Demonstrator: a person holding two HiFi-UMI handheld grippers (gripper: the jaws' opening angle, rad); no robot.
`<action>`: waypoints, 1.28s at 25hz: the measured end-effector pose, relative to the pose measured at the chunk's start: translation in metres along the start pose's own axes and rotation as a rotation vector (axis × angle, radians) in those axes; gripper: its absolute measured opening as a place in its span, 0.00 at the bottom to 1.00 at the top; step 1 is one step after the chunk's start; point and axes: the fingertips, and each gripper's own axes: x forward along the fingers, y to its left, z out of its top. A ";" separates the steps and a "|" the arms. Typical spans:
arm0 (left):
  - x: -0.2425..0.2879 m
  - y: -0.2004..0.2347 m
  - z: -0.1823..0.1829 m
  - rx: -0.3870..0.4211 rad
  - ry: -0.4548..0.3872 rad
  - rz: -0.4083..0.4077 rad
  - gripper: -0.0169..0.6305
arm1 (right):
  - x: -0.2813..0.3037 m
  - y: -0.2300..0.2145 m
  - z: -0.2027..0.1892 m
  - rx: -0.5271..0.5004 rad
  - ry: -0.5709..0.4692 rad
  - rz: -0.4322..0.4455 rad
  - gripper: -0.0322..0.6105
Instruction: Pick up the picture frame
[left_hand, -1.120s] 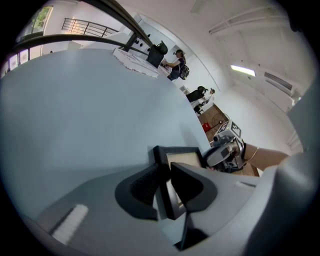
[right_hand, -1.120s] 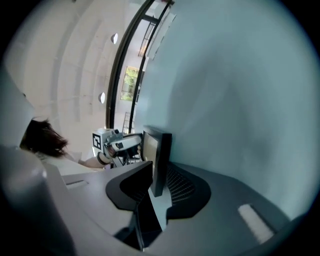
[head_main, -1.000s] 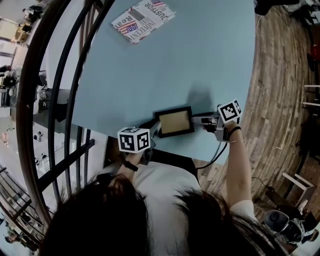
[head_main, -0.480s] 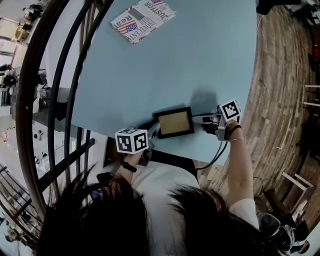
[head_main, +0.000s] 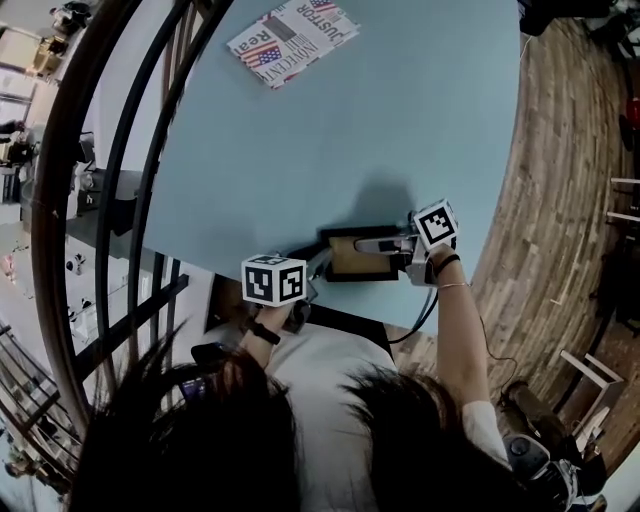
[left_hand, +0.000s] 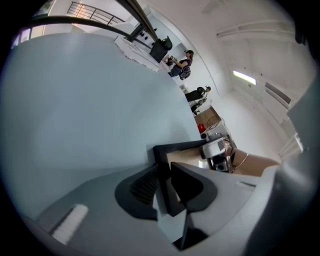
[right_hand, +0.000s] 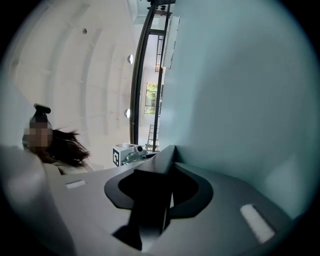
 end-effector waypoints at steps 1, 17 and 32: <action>0.001 0.000 0.000 0.001 0.000 0.001 0.24 | -0.001 -0.001 -0.001 0.002 0.000 -0.007 0.22; 0.000 -0.002 -0.003 0.029 -0.011 0.003 0.25 | -0.007 -0.012 -0.008 -0.013 -0.071 -0.107 0.07; -0.016 -0.026 0.016 0.141 -0.056 -0.006 0.25 | -0.021 0.017 -0.007 -0.105 -0.187 -0.118 0.07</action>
